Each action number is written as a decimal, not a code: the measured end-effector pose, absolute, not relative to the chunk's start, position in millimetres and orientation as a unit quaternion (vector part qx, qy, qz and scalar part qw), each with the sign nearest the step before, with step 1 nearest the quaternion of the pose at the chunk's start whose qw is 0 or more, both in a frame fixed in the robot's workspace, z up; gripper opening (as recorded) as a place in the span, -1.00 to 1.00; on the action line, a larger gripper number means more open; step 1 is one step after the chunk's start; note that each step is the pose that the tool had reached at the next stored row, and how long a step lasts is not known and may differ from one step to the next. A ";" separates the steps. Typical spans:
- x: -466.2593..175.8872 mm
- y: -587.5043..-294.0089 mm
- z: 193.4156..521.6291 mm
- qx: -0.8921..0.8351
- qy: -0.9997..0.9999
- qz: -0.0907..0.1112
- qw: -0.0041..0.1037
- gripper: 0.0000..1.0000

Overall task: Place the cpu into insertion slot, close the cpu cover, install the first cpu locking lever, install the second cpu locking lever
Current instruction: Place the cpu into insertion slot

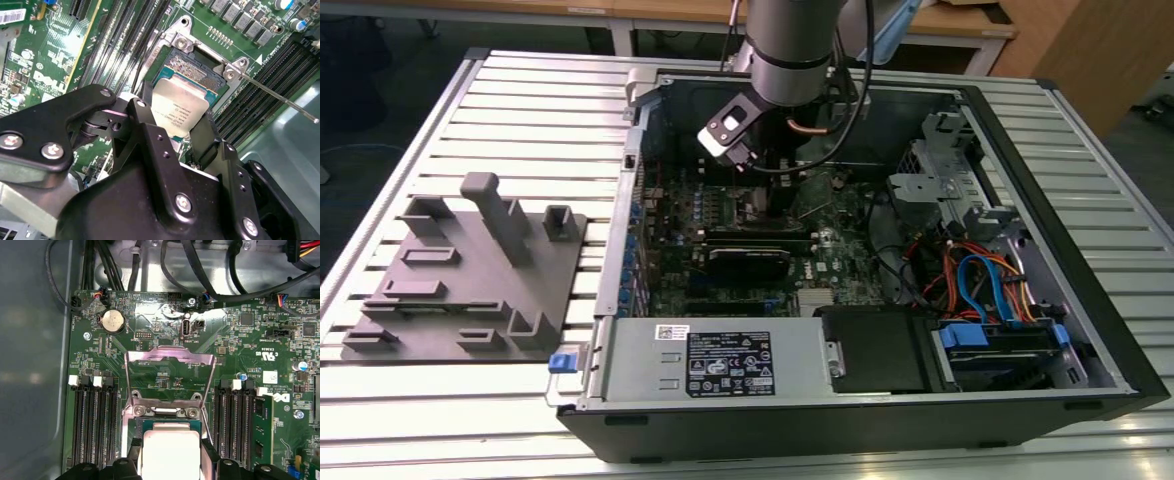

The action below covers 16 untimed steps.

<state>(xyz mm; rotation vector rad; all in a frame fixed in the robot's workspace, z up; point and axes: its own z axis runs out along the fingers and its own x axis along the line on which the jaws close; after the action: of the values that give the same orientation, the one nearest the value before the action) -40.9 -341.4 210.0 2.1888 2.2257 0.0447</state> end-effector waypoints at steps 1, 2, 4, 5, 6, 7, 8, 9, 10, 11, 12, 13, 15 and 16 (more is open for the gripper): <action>-41.1 -341.1 209.1 0.701 0.713 0.014 0.010 0.08; -41.3 -340.8 208.4 0.701 0.713 0.014 0.010 0.08; -43.1 -340.7 207.2 0.701 0.713 0.014 0.010 0.08; -44.1 -340.7 206.7 0.701 0.713 0.015 0.010 0.08; -44.8 -340.7 205.9 0.701 0.713 0.015 0.010 0.08; -45.2 -340.6 205.0 0.701 0.713 0.015 0.010 0.08; -45.2 -340.6 204.1 0.701 0.713 0.015 0.010 0.08; -45.2 -340.4 203.2 0.701 0.713 0.015 0.010 0.08; -45.3 -340.2 202.4 0.701 0.713 0.015 0.010 0.08; -45.2 -340.2 201.7 0.701 0.713 0.015 0.010 0.08; -45.2 -340.2 201.2 0.701 0.713 0.015 0.010 0.08; -45.2 -340.2 200.4 0.701 0.713 0.015 0.010 0.08; -45.5 -340.1 198.6 0.701 0.713 0.015 0.010 0.08; -45.6 -340.1 197.6 0.701 0.713 0.015 0.010 0.08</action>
<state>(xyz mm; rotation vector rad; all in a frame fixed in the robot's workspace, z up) -45.6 -340.1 197.6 2.1890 2.2239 0.0465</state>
